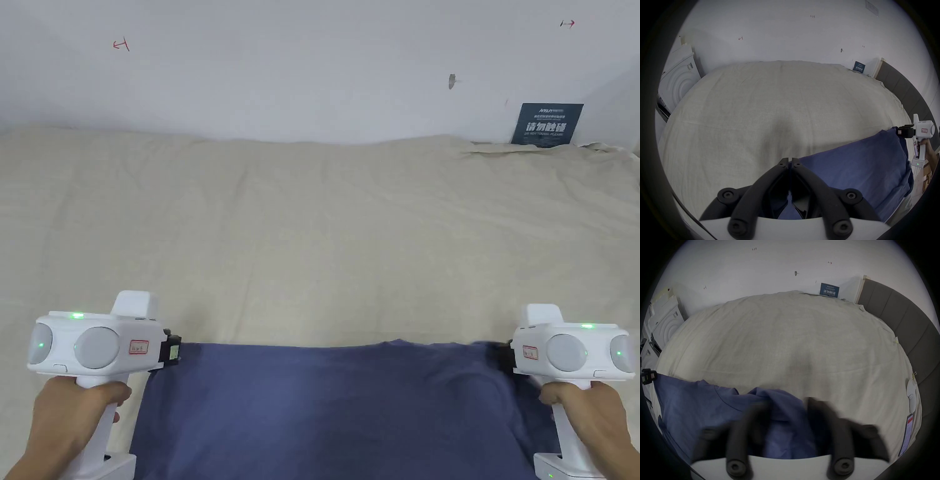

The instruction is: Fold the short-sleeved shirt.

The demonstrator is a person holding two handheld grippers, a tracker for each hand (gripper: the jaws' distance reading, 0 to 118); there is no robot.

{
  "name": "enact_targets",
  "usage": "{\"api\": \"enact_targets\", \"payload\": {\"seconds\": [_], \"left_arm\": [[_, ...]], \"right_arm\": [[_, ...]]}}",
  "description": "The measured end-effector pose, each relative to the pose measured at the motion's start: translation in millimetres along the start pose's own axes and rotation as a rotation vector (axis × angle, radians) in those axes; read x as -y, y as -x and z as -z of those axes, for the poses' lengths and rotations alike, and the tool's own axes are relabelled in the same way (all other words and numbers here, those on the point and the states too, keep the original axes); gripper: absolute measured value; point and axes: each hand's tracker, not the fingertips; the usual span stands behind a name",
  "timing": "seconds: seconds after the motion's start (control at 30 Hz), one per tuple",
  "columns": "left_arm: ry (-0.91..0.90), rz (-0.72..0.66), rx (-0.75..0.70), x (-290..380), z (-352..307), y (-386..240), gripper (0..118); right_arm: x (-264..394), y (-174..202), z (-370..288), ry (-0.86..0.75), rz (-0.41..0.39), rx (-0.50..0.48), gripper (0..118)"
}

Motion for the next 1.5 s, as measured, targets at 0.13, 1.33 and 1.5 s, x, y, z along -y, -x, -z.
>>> {"api": "enact_targets", "payload": {"seconds": [0.13, 1.33, 1.5], "left_arm": [[-0.002, -0.017, -0.001, 5, -5, 3, 0], [-0.036, -0.130, -0.011, 168, -158, 14, 0], [-0.005, -0.130, -0.027, 205, -152, 12, 0]], "right_arm": [[8, -10, -25, -0.043, 0.010, 0.010, 0], [211, -67, -271, -0.257, 0.157, -0.206, 0], [245, -63, -252, -0.177, 0.187, -0.172, 0]]}}
